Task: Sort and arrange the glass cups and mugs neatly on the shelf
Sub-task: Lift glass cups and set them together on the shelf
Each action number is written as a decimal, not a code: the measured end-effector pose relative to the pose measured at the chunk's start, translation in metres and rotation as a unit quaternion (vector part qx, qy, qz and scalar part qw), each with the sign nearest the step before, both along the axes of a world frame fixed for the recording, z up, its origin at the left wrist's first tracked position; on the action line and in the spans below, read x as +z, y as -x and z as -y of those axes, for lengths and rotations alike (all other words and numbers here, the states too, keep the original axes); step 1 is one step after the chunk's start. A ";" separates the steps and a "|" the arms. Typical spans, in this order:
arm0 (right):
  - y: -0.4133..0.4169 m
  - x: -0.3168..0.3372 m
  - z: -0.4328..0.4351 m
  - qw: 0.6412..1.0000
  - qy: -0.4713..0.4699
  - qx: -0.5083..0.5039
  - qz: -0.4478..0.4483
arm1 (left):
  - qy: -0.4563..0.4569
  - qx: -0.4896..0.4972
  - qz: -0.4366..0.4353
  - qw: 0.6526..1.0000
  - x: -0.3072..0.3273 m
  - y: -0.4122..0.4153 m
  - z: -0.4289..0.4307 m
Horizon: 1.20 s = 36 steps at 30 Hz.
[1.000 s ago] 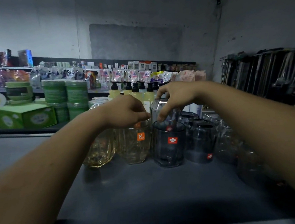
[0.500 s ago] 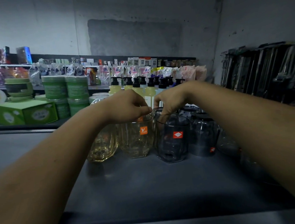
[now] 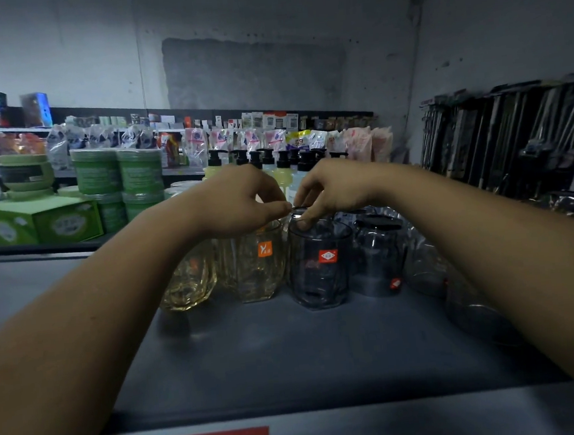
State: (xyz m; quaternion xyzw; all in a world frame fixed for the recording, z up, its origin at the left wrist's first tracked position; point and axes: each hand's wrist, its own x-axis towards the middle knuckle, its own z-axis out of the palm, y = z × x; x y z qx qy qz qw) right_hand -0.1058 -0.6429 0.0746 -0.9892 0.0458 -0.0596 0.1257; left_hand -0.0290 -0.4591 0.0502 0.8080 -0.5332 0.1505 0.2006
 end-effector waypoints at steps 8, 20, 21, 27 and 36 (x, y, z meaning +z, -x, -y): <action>-0.006 -0.004 0.005 1.000 0.002 0.006 0.013 | -0.017 0.007 -0.005 1.000 -0.004 0.008 0.003; 0.074 -0.019 -0.019 0.972 0.024 -0.080 0.218 | -0.085 -0.063 -0.055 0.993 -0.009 0.033 0.014; 0.081 -0.028 -0.023 0.967 0.003 -0.086 0.239 | -0.101 -0.066 -0.056 0.991 -0.007 0.035 0.017; 0.094 -0.066 -0.030 0.924 -0.110 -0.068 0.361 | -0.154 -0.075 -0.049 0.984 0.004 0.031 0.025; 0.105 -0.067 -0.031 0.873 -0.214 -0.050 0.435 | 0.067 -0.097 -0.151 0.981 0.024 0.050 -0.011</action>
